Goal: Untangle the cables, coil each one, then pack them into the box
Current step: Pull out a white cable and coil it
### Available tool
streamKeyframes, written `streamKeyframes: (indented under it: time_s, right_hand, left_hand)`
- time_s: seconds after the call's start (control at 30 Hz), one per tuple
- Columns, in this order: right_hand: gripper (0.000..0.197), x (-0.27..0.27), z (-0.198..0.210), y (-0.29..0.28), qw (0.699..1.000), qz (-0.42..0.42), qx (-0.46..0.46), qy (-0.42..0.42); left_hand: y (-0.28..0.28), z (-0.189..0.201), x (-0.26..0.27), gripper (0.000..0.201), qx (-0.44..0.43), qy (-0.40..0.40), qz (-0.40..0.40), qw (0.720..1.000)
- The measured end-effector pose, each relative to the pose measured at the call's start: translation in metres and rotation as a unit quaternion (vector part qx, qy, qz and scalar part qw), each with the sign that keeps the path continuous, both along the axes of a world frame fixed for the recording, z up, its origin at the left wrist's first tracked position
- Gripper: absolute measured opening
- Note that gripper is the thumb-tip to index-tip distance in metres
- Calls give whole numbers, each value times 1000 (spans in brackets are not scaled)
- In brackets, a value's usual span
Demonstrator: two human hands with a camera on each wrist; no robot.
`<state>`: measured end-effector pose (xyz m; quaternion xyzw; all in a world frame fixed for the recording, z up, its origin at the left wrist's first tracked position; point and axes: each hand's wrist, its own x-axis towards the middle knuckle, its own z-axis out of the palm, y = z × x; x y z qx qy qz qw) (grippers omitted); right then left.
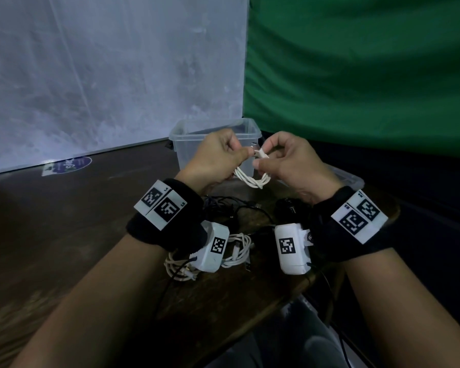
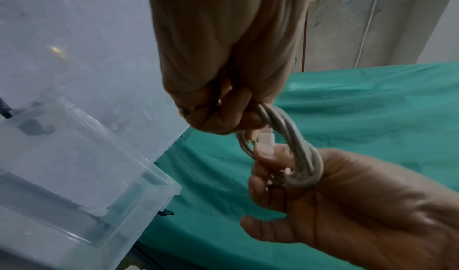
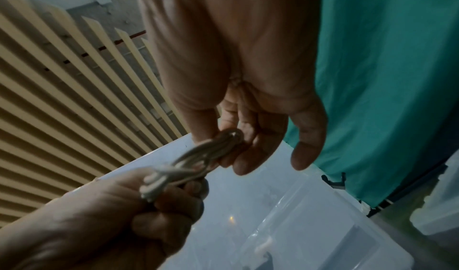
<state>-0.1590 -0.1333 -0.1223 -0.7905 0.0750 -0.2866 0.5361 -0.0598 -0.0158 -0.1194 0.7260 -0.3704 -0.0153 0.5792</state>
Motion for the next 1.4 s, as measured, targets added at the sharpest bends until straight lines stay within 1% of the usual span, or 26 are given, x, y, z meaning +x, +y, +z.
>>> streamKeyframes:
  time_s: [0.17,0.3,0.4,0.47,0.57,0.63,0.7,0.77,0.83,1.0,1.1,1.13,1.2,1.3,1.4]
  right_hand:
    - [17,0,2,2,998,-7,47,-50]
    - [14,0,0,3,995,17,87,-50]
    - [11,1,0,2,994,31,96,-52]
    - [11,3,-1,1,997,8,66,-47]
    - [9,9,-6,-2,997,-60,-53,-12]
    - [7,10,-6,-4,990,-80,-118,-3]
    - [9,7,-3,-5,990,-49,-129,-28]
    - [18,4,0,-4,992,4,-116,-58]
    - [19,3,-1,-2,991,40,-104,-77]
    - [16,0,-2,0,988,108,7,-114]
    - [13,-3,-2,-1,984,128,30,-121]
    - [15,-3,-1,0,985,116,43,-121]
    - [21,0,-1,1,985,62,96,-127]
    - [22,5,4,4,974,-30,179,-137]
    - [24,10,6,5,968,-99,189,-132]
  left_hand:
    - [1,2,-1,26,1,1,-8,1000]
    - [1,2,0,22,15,-19,1,1000]
    - [2,2,2,23,19,-23,-2,1000]
    - [3,1,3,24,26,-20,-5,999]
    - [1,-1,2,28,36,-18,-1,999]
    - [-1,-2,2,29,33,-12,6,999]
    - [0,-1,4,29,18,-1,16,1000]
    - [1,-1,7,29,6,7,23,1000]
    - [2,-1,9,31,3,12,31,999]
    - [4,-2,13,31,4,16,50,999]
    - [6,0,12,30,11,10,50,999]
    - [7,0,11,29,14,4,49,999]
    - [10,2,7,25,32,-12,35,999]
    - [11,5,3,21,50,-50,15,997]
    - [9,7,1,24,43,-85,0,995]
